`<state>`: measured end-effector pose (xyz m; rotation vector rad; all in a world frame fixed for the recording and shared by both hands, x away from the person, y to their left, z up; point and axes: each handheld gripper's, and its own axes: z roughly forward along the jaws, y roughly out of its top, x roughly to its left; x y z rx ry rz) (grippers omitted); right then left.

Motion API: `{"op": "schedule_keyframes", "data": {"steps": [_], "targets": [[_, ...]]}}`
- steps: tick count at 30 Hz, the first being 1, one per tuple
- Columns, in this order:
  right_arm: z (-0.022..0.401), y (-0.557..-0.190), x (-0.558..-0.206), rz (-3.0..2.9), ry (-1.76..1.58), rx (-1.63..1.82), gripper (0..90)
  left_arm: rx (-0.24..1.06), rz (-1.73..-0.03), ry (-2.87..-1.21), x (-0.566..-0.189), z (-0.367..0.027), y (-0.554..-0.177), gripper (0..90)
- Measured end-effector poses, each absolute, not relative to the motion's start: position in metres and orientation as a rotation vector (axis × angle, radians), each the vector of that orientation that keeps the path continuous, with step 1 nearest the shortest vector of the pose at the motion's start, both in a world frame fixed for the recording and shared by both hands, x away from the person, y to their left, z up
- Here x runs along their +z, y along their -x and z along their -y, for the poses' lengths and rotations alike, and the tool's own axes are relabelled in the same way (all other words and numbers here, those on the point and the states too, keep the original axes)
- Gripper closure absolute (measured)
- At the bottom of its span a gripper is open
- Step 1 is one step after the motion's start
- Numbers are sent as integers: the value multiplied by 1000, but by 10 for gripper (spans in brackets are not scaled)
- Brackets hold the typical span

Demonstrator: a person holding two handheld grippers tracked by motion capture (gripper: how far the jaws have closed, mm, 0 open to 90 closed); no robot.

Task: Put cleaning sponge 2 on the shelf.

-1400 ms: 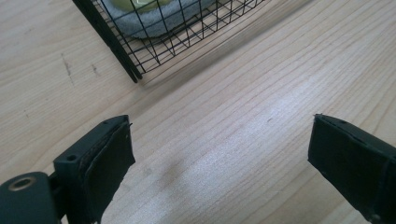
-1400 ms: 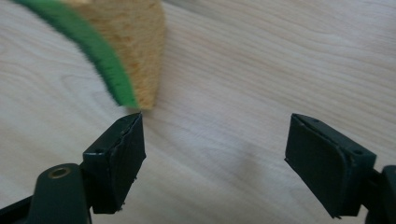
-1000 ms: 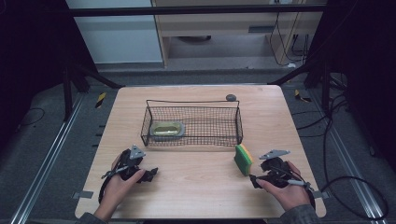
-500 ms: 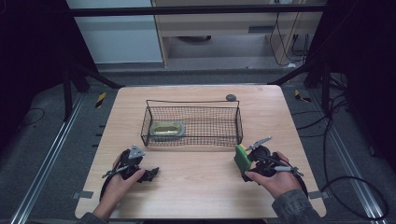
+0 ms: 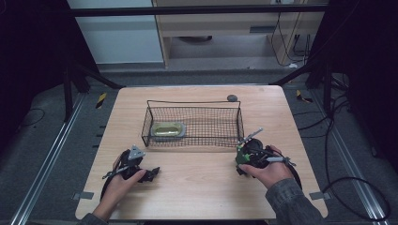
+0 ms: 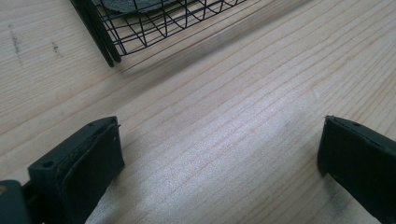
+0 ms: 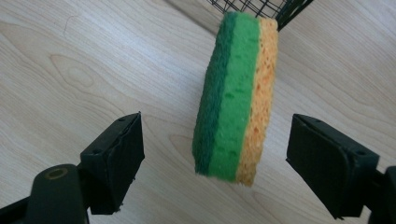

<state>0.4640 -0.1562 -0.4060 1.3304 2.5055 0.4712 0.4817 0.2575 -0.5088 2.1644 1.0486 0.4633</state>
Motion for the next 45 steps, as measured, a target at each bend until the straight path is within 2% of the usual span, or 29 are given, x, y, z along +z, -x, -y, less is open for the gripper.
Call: {"op": "schedule_keyframes", "data": {"steps": [5, 11, 14, 16, 18, 26, 35, 45], "targets": [[153, -479, -408, -2482, -1359, 456, 235, 464, -1048, -2164, -509, -257, -482, 0], [149, -496, -416, -2503, -1395, 423, 388, 464, -1048, -2165, -509, -258, -482, 0], [148, -498, -418, -2507, -1399, 413, 493, 464, -1049, -2164, -509, -257, -482, 0], [148, -498, -417, -2517, -1393, 417, 595, 462, -1048, -2163, -509, -257, -482, 0], [149, -496, -415, -2519, -1398, 426, 632, 463, -1048, -2163, -509, -257, -482, 0], [169, -493, -404, -2493, -1390, 489, 641, 463, -1056, -2160, -509, -257, -482, 0], [199, -506, -393, -2416, -1371, 516, 641, 465, -1060, -2157, -509, -256, -483, 0], [209, -522, -363, -2336, -1380, 589, 642, 464, -1063, -2155, -509, -256, -483, 0]]}}
